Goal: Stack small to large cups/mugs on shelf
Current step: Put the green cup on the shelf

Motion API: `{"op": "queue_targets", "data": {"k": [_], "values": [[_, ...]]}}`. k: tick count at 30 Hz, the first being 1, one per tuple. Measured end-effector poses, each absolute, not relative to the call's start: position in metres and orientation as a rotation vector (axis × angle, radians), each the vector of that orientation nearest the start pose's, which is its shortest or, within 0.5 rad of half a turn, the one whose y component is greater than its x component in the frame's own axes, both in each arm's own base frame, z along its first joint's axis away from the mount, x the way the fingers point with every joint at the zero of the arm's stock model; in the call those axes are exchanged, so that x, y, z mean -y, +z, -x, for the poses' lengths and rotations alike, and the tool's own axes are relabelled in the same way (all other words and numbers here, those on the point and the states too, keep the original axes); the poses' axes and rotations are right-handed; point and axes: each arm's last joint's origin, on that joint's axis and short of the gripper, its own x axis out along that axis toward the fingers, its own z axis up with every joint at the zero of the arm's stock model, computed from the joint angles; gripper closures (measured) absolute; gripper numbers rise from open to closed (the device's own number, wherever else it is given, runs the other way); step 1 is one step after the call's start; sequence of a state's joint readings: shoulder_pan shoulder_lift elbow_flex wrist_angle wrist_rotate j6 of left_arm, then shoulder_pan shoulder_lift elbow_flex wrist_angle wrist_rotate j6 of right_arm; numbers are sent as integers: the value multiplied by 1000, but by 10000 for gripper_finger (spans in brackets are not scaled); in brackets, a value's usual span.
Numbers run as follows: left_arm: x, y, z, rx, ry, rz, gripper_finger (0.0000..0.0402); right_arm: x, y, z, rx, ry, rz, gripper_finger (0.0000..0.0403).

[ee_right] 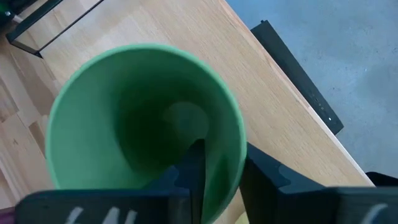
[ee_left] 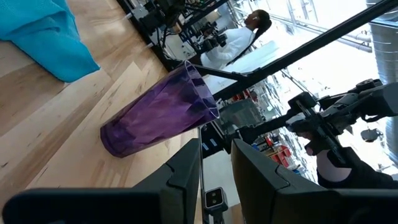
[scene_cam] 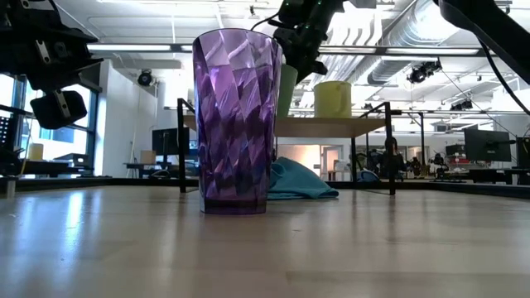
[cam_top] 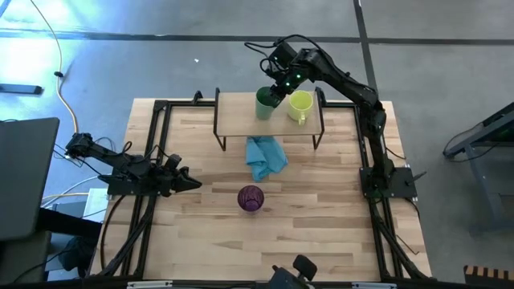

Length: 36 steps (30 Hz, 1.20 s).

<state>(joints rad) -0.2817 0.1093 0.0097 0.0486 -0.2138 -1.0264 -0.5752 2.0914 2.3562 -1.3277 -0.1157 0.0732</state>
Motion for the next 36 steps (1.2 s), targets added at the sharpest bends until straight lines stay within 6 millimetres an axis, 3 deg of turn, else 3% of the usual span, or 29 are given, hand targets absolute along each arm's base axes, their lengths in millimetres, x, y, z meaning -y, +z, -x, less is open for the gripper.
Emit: {"op": "queue_targets", "data": {"k": [36], "values": [[23,163,-101,-79,-37,1005,318,222,371,-349,-1028,-431,-449,323]]}}
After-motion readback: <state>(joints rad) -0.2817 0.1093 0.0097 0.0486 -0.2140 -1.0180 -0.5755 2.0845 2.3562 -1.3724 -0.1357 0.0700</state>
